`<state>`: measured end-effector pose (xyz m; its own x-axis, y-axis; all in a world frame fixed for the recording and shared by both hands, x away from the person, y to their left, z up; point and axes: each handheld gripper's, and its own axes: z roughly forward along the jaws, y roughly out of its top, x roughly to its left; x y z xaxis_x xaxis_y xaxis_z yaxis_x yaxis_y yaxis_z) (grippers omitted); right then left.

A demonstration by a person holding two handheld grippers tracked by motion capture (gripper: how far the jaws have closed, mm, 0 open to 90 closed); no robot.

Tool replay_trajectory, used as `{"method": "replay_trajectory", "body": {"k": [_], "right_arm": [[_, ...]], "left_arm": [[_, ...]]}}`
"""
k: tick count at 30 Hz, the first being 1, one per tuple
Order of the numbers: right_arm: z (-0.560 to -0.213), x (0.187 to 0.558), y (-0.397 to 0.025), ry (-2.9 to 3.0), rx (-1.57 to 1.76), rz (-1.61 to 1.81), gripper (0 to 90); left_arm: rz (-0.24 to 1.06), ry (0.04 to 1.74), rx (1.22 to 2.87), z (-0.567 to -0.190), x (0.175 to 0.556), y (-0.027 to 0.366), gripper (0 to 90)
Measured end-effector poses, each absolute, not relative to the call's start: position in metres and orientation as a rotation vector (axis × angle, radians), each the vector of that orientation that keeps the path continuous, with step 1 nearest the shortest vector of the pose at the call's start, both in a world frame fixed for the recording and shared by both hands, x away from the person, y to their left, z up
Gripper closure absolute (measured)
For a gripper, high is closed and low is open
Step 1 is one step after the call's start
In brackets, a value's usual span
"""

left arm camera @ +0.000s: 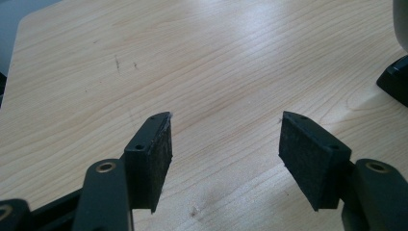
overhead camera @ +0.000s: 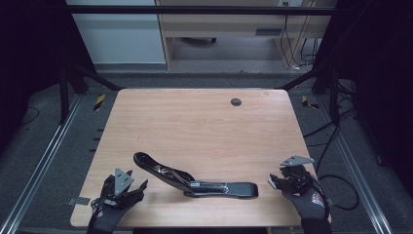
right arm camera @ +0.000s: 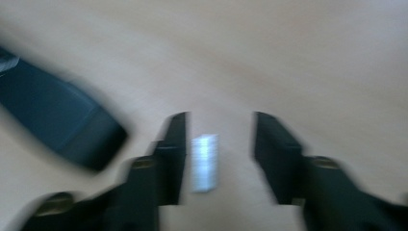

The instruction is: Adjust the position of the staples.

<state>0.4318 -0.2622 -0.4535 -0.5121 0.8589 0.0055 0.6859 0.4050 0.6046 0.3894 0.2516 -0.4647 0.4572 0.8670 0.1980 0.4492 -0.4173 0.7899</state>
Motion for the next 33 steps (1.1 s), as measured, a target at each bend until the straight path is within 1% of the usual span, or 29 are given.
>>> {"method": "replay_trajectory", "body": {"k": [1,3,7,8,12,22,25,27,33], "right_arm": [[-0.456,0.436,-0.263,2.388,1.409,0.811,61.1],[-0.46,0.44,-0.265,2.408,1.48,0.811,62.1],[-0.464,0.439,-0.266,2.403,1.462,0.794,67.6],[-0.464,0.439,-0.266,2.398,1.464,0.79,67.8],[-0.465,0.439,-0.265,2.395,1.429,0.779,65.3],[-0.472,0.44,-0.258,2.401,1.386,0.726,64.9],[-0.473,0.441,-0.257,2.411,1.384,0.723,67.1],[-0.474,0.442,-0.255,2.426,1.378,0.723,70.5],[-0.476,0.445,-0.253,2.446,1.37,0.697,73.0]], "left_arm": [[0.802,1.095,2.04,-0.465,0.389,0.252,35.6],[0.8,1.095,2.042,-0.465,0.389,0.252,35.6],[0.798,1.096,2.042,-0.465,0.39,0.252,35.6],[0.798,1.097,2.042,-0.465,0.39,0.252,35.6],[0.798,1.096,2.043,-0.465,0.39,0.252,35.6],[0.793,1.099,2.046,-0.465,0.39,0.252,35.5],[0.795,1.096,2.047,-0.465,0.39,0.252,35.5],[0.795,1.096,2.049,-0.465,0.39,0.252,35.5],[0.795,1.097,2.048,-0.465,0.39,0.252,35.5]]}}
